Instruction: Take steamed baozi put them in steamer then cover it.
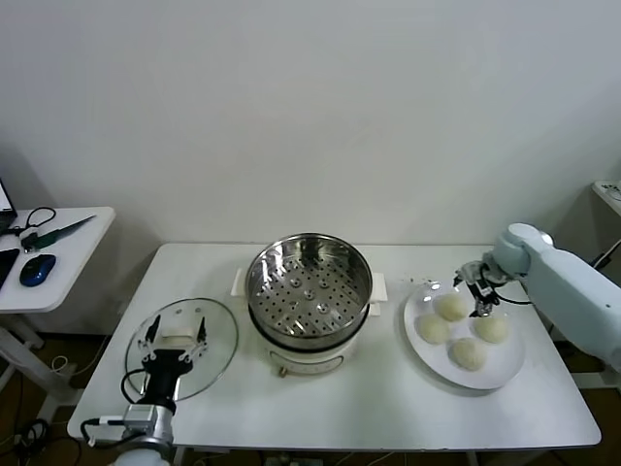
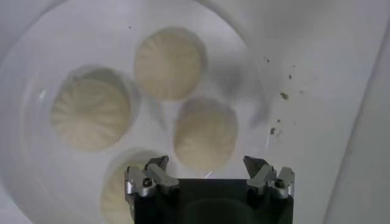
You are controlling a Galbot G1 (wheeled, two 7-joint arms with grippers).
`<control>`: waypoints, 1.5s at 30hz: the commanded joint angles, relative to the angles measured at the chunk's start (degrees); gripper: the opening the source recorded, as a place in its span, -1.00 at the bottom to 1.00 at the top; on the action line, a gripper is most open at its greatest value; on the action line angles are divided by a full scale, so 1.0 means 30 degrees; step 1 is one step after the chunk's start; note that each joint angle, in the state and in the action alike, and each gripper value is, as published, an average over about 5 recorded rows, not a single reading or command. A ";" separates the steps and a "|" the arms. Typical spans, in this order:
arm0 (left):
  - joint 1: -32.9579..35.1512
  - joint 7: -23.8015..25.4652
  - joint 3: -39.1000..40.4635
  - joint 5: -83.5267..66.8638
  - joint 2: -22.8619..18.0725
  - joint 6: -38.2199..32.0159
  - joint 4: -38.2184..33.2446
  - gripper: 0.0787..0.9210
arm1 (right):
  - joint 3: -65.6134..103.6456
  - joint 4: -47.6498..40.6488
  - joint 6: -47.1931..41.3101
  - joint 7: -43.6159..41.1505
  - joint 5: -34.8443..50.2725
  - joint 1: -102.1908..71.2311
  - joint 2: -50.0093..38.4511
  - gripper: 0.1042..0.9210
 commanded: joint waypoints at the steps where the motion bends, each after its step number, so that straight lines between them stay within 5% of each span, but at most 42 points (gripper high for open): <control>1: -0.0021 0.0001 0.0005 0.0023 0.0007 0.0043 0.0025 0.77 | -0.1173 -0.1880 0.0230 -0.0300 -0.0539 0.0891 0.1443 0.76; 17: -0.0146 -0.0006 0.0028 0.0127 -0.0001 0.0072 0.0225 0.77 | -0.0487 -0.2783 0.0412 -0.0343 -0.0990 0.0408 0.1975 0.73; 32: -0.0061 -0.0032 0.0016 0.0232 -0.0037 0.0045 0.0128 0.77 | -0.0223 -0.2796 0.0458 -0.0630 -0.0752 0.0567 0.2036 0.35; 45: 0.0159 -0.0017 -0.0120 0.0245 -0.0023 0.0031 -0.0032 0.77 | -0.4525 0.1398 0.1297 -0.1286 0.3144 0.6022 0.0427 0.36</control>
